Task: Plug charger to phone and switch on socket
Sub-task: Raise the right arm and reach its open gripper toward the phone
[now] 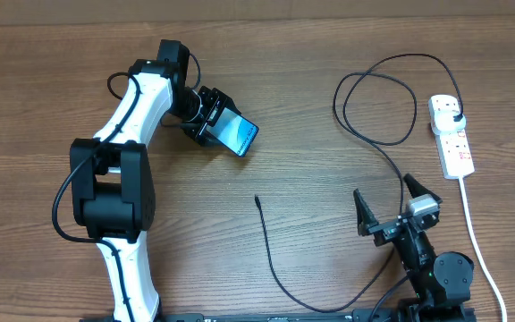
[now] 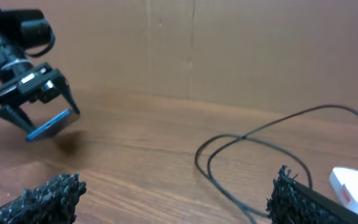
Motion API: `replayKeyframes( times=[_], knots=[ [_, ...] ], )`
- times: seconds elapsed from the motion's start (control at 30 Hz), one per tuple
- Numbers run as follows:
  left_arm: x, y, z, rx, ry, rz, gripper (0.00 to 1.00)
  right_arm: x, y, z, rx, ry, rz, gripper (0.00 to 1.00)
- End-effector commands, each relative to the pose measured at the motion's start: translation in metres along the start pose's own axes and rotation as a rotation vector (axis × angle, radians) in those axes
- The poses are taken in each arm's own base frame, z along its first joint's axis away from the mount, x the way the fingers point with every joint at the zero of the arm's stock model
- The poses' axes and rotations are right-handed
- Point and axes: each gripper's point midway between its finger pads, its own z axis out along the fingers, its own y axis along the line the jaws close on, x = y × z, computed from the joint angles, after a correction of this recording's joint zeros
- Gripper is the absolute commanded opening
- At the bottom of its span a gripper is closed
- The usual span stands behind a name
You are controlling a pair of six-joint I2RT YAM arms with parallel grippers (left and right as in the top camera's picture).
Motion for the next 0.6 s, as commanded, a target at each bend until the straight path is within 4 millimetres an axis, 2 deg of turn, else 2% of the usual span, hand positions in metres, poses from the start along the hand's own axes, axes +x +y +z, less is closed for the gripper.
replayKeyframes(
  times=[0.0, 0.3, 0.57],
  knots=[
    [0.003, -0.01, -0.003, 0.02, 0.003, 0.038, 0.04, -0.036, 0.004, -0.009, -0.015, -0.057, -0.023, 1.0],
    [0.003, -0.01, -0.001, 0.007, -0.008, 0.044, 0.04, -0.067, 0.001, -0.008, -0.008, 0.005, -0.033, 1.0],
    [0.004, -0.01, 0.0, 0.005, -0.01, 0.047, 0.04, -0.083, 0.009, 0.018, -0.102, 0.145, 0.011, 1.0]
  ],
)
